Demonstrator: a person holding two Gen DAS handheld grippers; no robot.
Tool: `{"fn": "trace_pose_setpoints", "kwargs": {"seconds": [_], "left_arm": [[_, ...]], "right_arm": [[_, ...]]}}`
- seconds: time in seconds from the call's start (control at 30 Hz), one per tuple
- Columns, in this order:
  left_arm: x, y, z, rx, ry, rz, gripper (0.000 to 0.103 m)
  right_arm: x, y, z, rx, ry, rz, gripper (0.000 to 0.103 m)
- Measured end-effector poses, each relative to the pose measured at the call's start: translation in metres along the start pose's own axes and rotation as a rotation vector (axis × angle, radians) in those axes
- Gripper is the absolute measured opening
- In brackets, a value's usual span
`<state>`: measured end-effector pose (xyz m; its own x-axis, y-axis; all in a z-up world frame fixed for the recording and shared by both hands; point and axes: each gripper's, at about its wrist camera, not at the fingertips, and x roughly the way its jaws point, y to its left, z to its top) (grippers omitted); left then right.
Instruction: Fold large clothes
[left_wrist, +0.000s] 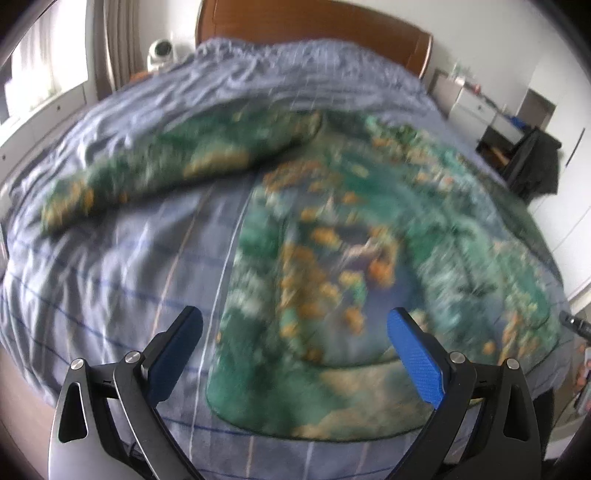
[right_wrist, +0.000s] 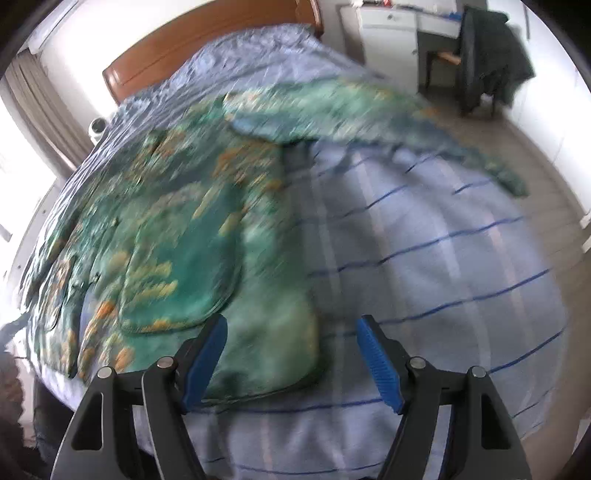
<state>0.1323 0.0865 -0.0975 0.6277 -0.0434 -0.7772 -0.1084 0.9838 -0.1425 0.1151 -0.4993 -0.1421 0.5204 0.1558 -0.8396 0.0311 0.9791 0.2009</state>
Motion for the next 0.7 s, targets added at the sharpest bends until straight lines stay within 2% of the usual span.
{"fn": "trace_pose_setpoints", "kwargs": {"seconds": [0.23, 0.47, 0.6, 0.7], "left_arm": [[-0.027, -0.024, 0.031, 0.010, -0.084, -0.051, 0.100], [-0.028, -0.031, 0.028, 0.022, -0.076, -0.044, 0.100], [-0.025, -0.025, 0.027, -0.016, -0.059, -0.048, 0.100], [-0.024, -0.024, 0.027, -0.031, -0.049, -0.045, 0.100]], "right_arm": [[-0.019, -0.049, 0.026, 0.122, -0.093, -0.055, 0.074], [-0.027, -0.090, 0.035, 0.248, -0.160, -0.050, 0.074], [-0.028, -0.130, 0.033, 0.431, -0.226, -0.012, 0.074], [-0.022, -0.168, 0.029, 0.625, -0.266, 0.084, 0.074]]}}
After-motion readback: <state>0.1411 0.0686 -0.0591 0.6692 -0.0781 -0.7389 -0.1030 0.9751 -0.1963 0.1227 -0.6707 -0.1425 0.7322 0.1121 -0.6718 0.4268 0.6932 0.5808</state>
